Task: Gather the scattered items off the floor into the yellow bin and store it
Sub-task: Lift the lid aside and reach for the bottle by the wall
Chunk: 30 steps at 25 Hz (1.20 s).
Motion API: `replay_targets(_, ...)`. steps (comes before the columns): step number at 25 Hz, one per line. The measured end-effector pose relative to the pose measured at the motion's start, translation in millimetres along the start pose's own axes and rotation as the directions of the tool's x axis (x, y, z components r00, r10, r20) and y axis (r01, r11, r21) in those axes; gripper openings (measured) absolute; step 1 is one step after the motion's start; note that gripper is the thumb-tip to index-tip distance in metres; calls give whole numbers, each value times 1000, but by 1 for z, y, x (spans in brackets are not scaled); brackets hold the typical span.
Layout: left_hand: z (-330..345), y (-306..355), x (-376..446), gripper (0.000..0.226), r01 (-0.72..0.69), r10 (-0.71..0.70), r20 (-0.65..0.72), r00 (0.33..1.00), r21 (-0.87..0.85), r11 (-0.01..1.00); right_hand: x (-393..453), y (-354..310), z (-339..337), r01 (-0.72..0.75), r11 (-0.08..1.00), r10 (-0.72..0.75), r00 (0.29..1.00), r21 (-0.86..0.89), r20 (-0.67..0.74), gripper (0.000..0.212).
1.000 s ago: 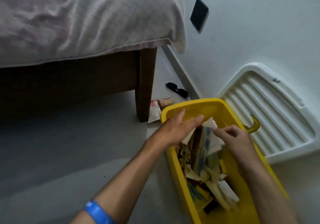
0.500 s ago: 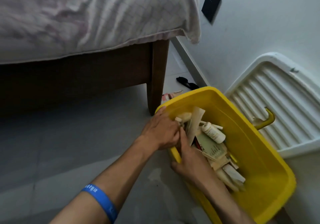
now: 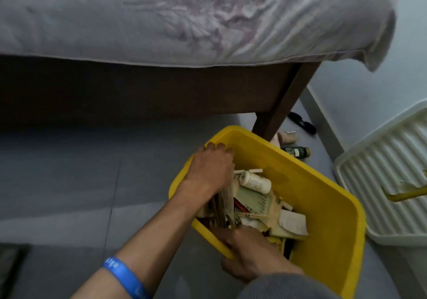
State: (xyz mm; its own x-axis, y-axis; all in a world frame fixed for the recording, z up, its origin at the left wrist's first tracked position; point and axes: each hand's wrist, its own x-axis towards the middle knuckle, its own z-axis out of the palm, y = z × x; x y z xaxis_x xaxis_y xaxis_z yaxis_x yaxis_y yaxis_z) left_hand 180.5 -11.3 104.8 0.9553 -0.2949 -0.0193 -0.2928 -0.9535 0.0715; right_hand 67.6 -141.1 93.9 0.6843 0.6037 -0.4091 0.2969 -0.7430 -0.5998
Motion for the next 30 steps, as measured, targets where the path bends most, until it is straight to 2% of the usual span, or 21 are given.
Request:
replay_targets(6, 17, -29, -18, 33, 110, -111, 11, 994, 97, 989, 33, -12, -4, 177, 975, -185, 982, -132, -48, 53)
replay_targets(9, 21, -38, -17, 46, 176, -176, 5, 984, 57, 983, 47, -12, -6, 260, 947, -268, 963, -188, -16, 50)
replay_targets(11, 25, -38, -14, 62, 167, -167, -1, 986, 22, 986, 58, -15, -11, 310, 930, -314, 949, -198, 10, 43)
replay_targets(13, 29, -34, -9, 67, 157, -157, -1, 988, -29, 987, 65, -17, -18, 331, 935, -326, 944, -126, 57, 34)
replay_targets(14, 31, -32, -5, 67, 160, -159, 19, 987, -57, 985, 63, -15, -23, 299, 953, -298, 954, -40, 29, 31)
replay_targets(15, 35, -30, -2, 66, 172, -169, 47, 985, -78, 982, 58, -10, -30, 264, 964, -261, 963, 35, -68, 29)
replay_targets(16, 38, -28, -1, 65, 184, -178, 76, 981, -88, 979, 52, 0, -37, 232, 970, -211, 950, 68, -232, 27)
replay_targets(17, 40, -28, -1, 63, 182, -173, 96, 980, -100, 978, 45, 10, -43, 198, 978, -154, 892, 60, -426, 25)
replay_targets(18, 42, -23, 0, 60, 157, -144, 102, 984, -127, 979, 36, 24, -49, 144, 989, -90, 792, 41, -604, 21)
replay_targets(20, 44, -7, 2, 54, 76, -71, 33, 997, -216, 973, 18, 49, -63, -60, 998, 2, 546, -37, -838, 16)
replay_targets(21, 43, 5, 5, 52, 30, -36, -15, 999, -271, 962, 11, 61, -69, -222, 974, 68, 491, -49, -868, 23)
replay_targets(23, 40, 33, 13, 49, -48, 15, -94, 995, -359, 932, 0, 84, -77, -516, 857, 336, 545, 8, -768, 47)
replay_targets(24, 39, 47, 17, 49, -69, 31, -105, 994, -389, 919, -4, 92, -80, -591, 804, 470, 562, 67, -680, 56)
replay_targets(25, 39, 60, 20, 50, -81, 47, -91, 995, -417, 905, -7, 96, -81, -606, 785, 542, 574, 127, -613, 60)
replay_targets(26, 38, 70, 23, 50, -89, 68, -62, 996, -446, 890, -8, 99, -80, -580, 799, 546, 588, 160, -597, 58)
replay_targets(28, 39, 85, 28, 51, -93, 105, -8, 994, -520, 849, -10, 96, -85, -513, 854, 436, 610, 91, -661, 45)
replay_targets(30, 39, 89, 32, 54, -119, 119, -31, 992, -485, 867, -17, 87, -91, -456, 889, 348, 597, 51, -722, 34)
